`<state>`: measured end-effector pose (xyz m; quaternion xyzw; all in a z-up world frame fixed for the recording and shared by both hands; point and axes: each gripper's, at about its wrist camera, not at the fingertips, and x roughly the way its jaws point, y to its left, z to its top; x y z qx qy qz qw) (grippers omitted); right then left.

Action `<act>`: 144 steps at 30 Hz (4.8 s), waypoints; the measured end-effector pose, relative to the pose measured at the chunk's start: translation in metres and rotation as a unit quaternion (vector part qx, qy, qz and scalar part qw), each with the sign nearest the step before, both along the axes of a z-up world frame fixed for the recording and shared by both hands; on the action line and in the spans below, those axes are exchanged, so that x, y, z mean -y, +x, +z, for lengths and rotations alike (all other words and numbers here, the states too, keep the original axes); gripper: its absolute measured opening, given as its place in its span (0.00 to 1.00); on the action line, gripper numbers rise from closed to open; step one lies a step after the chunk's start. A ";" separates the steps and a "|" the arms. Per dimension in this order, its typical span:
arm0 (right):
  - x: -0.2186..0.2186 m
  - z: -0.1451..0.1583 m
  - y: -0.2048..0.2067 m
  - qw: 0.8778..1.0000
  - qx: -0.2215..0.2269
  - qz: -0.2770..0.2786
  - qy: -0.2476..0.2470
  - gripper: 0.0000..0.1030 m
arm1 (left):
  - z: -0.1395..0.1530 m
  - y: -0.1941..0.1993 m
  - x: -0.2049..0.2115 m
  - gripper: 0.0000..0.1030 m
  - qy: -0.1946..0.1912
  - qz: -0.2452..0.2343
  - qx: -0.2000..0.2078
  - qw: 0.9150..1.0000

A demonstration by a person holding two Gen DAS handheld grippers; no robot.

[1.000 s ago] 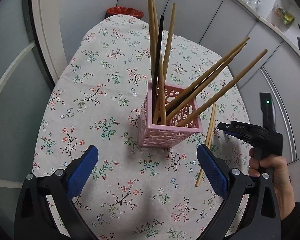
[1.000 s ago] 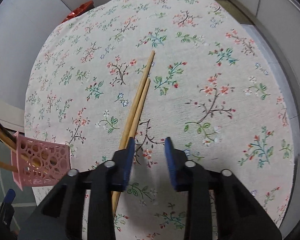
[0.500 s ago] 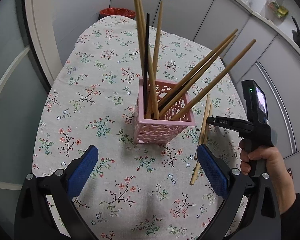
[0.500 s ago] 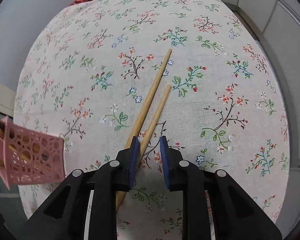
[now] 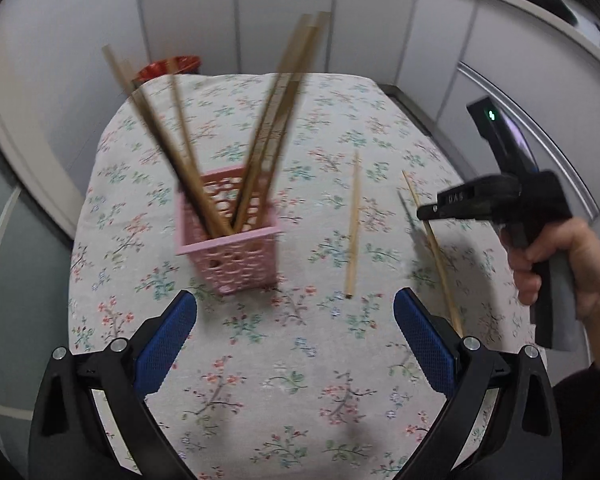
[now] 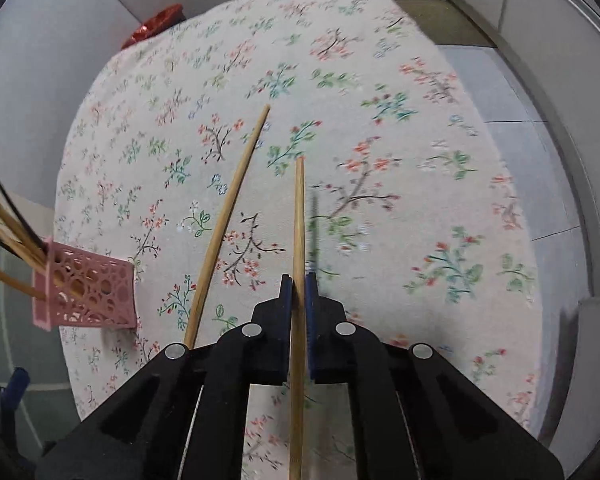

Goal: Organize utensils

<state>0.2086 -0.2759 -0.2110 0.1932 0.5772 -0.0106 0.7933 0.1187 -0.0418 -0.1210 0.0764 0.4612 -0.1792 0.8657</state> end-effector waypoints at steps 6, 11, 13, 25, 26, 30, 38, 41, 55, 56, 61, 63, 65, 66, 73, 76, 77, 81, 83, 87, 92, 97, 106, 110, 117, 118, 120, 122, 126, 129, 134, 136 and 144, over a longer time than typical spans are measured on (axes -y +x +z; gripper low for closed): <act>0.036 0.015 -0.022 1.000 0.019 -0.018 0.012 0.05 | -0.009 -0.004 0.055 0.88 0.029 -0.048 0.001 0.998; 0.054 0.010 -0.030 0.999 0.017 -0.027 0.027 0.05 | -0.039 0.031 0.100 0.59 0.043 -0.051 -0.060 0.996; 0.057 0.009 -0.032 0.999 0.016 -0.026 0.028 0.05 | -0.052 0.055 0.115 0.46 0.051 -0.036 -0.072 0.995; 0.070 0.015 -0.034 0.997 0.024 -0.030 0.067 0.05 | -0.086 0.165 0.168 0.26 0.095 0.011 -0.064 0.993; 0.069 0.016 -0.033 0.997 0.024 -0.026 0.068 0.05 | -0.090 0.171 0.170 0.26 0.100 0.011 -0.062 0.993; 0.068 0.015 -0.032 0.997 0.023 -0.024 0.065 0.05 | -0.109 0.193 0.173 0.22 0.108 0.013 -0.089 0.990; 0.074 0.013 -0.033 0.998 0.018 -0.034 0.058 0.05 | -0.114 0.184 0.162 0.06 0.087 0.009 -0.117 0.989; 0.080 0.014 -0.033 0.997 0.021 -0.046 0.055 0.05 | -0.112 0.165 0.155 0.06 0.084 -0.002 -0.122 0.989; 0.056 0.065 -0.063 0.995 0.096 -0.028 0.021 0.05 | -0.013 0.038 0.084 0.06 0.034 -0.057 -0.011 0.998; 0.052 0.073 -0.067 0.994 0.107 -0.021 0.020 0.05 | -0.004 0.031 0.078 0.06 0.024 -0.055 0.000 0.998; 0.031 0.114 -0.085 0.985 0.170 0.005 -0.004 0.05 | 0.040 0.001 0.049 0.06 -0.019 -0.055 0.050 0.997; 0.023 0.131 -0.090 0.980 0.196 0.011 -0.016 0.05 | 0.055 -0.008 0.045 0.06 -0.022 -0.059 0.076 0.995; 0.016 0.146 -0.093 0.975 0.220 0.015 -0.020 0.05 | 0.067 -0.015 0.036 0.06 -0.027 -0.056 0.099 0.993; 0.015 0.151 -0.094 0.973 0.228 0.016 -0.018 0.05 | 0.073 -0.015 0.031 0.06 -0.034 -0.052 0.104 0.993; -0.008 0.187 -0.102 0.957 0.289 0.023 -0.012 0.05 | 0.122 -0.025 -0.013 0.06 -0.076 -0.001 0.182 0.980; -0.024 0.197 -0.104 0.949 0.313 0.031 -0.011 0.05 | 0.139 -0.030 -0.032 0.06 -0.090 0.029 0.235 0.967; -0.030 0.198 -0.104 0.947 0.319 0.034 -0.013 0.05 | 0.142 -0.030 -0.035 0.06 -0.093 0.036 0.245 0.964; -0.050 0.197 -0.100 0.945 0.323 0.049 -0.011 0.05 | 0.140 -0.020 -0.045 0.06 -0.098 0.066 0.272 0.955; -0.057 0.195 -0.096 0.945 0.322 0.053 -0.007 0.05 | 0.135 -0.011 -0.048 0.06 -0.095 0.076 0.274 0.954; -0.069 0.194 -0.093 0.944 0.325 0.059 -0.003 0.05 | 0.122 0.002 -0.051 0.06 -0.091 0.084 0.272 0.954; -0.080 0.191 -0.090 0.943 0.326 0.067 0.000 0.05 | 0.112 0.010 -0.042 0.06 -0.080 0.079 0.273 0.955; -0.089 0.190 -0.089 0.942 0.325 0.077 -0.003 0.05 | 0.094 0.030 -0.042 0.06 -0.066 0.093 0.241 0.964; -0.095 0.195 -0.092 0.938 0.335 0.090 0.007 0.05 | 0.066 0.050 -0.048 0.22 -0.064 0.095 0.179 0.977; -0.097 0.199 -0.093 0.932 0.350 0.091 0.016 0.05 | 0.071 0.043 -0.066 0.43 -0.079 0.114 0.170 0.976; -0.115 0.202 -0.088 0.924 0.368 0.104 0.019 0.05 | 0.065 0.029 -0.095 0.61 -0.080 0.145 0.136 0.977; -0.119 0.201 -0.086 0.923 0.370 0.106 0.018 0.05 | 0.062 0.028 -0.096 0.62 -0.075 0.145 0.132 0.978; -0.124 0.199 -0.082 0.921 0.373 0.108 0.013 0.05 | 0.055 0.025 -0.096 0.62 -0.062 0.140 0.126 0.980; -0.129 0.195 -0.075 0.921 0.376 0.107 0.008 0.05 | 0.049 0.025 -0.096 0.62 -0.047 0.138 0.121 0.982; -0.137 0.183 -0.060 0.925 0.367 0.104 -0.002 0.05 | 0.040 0.029 -0.101 0.68 -0.030 0.145 0.104 0.983; -0.144 0.173 -0.050 0.927 0.359 0.105 -0.004 0.05 | 0.035 0.032 -0.106 0.70 -0.028 0.152 0.096 0.983; -0.152 0.159 -0.036 0.932 0.347 0.104 0.002 0.09 | 0.031 0.034 -0.107 0.71 -0.021 0.155 0.090 0.984; -0.150 0.158 -0.035 0.935 0.340 0.100 0.007 0.32 | 0.030 0.034 -0.107 0.76 -0.023 0.157 0.088 0.983; -0.122 0.182 -0.058 0.933 0.348 0.092 0.012 0.55 | 0.038 0.023 -0.097 0.87 -0.036 0.162 0.079 0.983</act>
